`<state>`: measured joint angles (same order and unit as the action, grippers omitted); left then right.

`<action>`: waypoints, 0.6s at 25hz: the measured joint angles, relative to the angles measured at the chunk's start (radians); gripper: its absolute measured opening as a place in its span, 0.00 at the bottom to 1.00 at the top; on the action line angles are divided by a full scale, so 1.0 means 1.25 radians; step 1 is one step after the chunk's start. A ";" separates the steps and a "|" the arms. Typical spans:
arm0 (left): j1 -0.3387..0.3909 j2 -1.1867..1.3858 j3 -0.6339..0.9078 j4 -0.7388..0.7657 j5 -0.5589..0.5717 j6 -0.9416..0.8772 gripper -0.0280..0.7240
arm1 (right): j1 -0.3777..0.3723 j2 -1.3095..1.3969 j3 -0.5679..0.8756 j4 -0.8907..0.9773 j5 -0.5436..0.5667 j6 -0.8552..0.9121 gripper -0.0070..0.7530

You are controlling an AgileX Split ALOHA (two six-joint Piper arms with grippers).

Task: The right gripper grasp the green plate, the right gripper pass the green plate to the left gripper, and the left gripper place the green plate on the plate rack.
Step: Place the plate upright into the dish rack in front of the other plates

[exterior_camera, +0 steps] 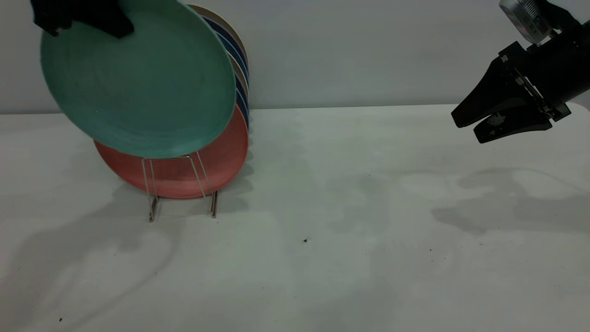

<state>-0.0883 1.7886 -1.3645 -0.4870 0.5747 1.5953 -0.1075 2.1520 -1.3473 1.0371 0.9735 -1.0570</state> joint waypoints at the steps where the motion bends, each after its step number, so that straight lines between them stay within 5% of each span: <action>1: 0.000 0.000 0.000 0.000 -0.011 -0.009 0.19 | 0.000 0.000 0.000 0.000 0.001 0.000 0.75; 15: 0.000 0.020 0.025 0.002 -0.033 -0.013 0.19 | 0.000 0.000 0.000 0.000 0.002 0.001 0.75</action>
<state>-0.0883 1.8136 -1.3333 -0.4850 0.5339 1.5787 -0.1075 2.1520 -1.3473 1.0367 0.9757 -1.0559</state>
